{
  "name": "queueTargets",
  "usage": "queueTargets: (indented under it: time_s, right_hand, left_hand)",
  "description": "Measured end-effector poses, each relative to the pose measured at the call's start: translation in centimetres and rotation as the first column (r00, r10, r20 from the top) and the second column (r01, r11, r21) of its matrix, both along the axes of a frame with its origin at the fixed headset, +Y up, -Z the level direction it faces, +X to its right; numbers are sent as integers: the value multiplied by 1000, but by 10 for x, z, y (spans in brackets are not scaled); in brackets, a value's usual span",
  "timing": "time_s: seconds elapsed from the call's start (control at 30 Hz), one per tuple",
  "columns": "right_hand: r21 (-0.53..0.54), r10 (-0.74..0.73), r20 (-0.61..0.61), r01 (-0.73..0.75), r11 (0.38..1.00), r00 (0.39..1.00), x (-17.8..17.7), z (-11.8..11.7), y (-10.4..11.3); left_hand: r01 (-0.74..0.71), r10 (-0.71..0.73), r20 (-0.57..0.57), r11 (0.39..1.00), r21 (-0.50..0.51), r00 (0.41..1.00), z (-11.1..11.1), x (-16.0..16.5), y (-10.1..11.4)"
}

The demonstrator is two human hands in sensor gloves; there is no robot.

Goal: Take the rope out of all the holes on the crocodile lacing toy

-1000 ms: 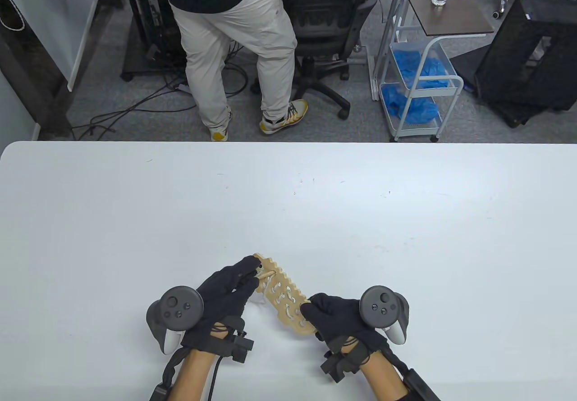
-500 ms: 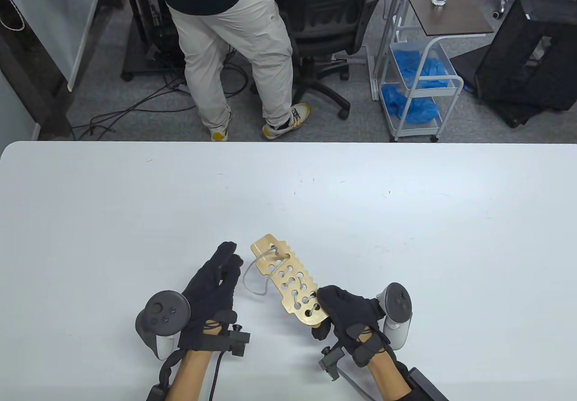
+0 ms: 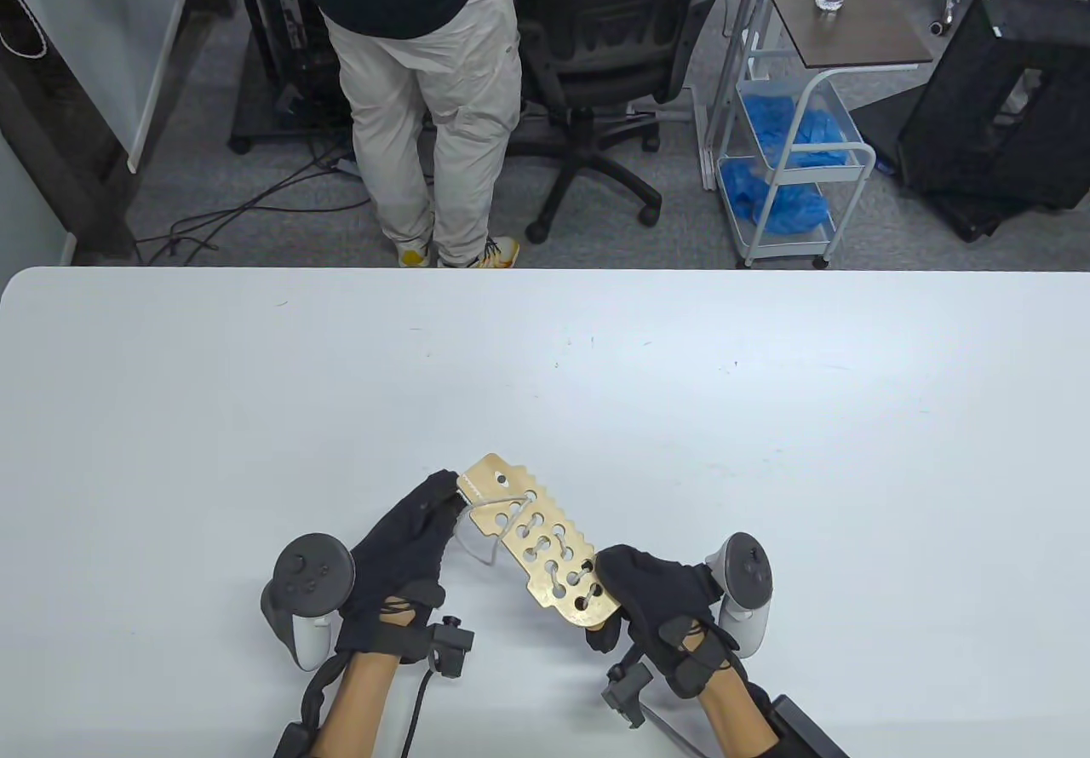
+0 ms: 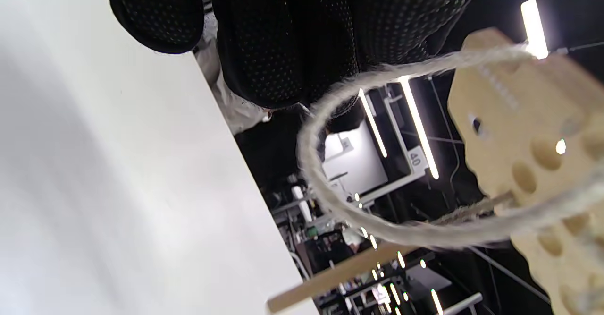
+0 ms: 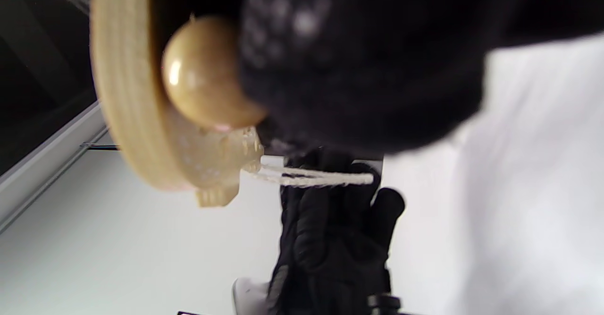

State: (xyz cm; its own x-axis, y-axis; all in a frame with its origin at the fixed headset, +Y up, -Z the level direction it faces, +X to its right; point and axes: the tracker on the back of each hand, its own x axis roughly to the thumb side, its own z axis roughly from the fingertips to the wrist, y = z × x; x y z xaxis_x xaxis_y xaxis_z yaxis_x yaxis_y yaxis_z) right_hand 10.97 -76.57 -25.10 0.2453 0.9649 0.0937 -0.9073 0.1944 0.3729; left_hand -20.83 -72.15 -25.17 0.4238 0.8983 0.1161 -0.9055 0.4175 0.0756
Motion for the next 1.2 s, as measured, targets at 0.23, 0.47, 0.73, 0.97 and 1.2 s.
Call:
queueTargets:
  time_s: [0.23,0.47,0.73,0.97,1.2]
  right_hand:
    - [21,-32,-59,34,999,998,-6,3,5]
    - [32,-25,-105,28,999,994,-12,5,7]
    - [41,-17,-129,23,999,992,-16,6,9]
    - [36,10,-54,-8,999,998,-8,4,9]
    - [20,82,75,-83,996,994,11,-2,4]
  left_hand:
    - [-67,76,194,996,-53,978,-5,10,-7]
    - [-10,41,386,997,-82,922,-5,29,-8]
    - [30,-4,383,997,-64,924,-2,35,-5]
    - [35,-13,349,998,-57,937,-1,33,-3]
    - [-17,26,218,999,-41,976,0,19,0]
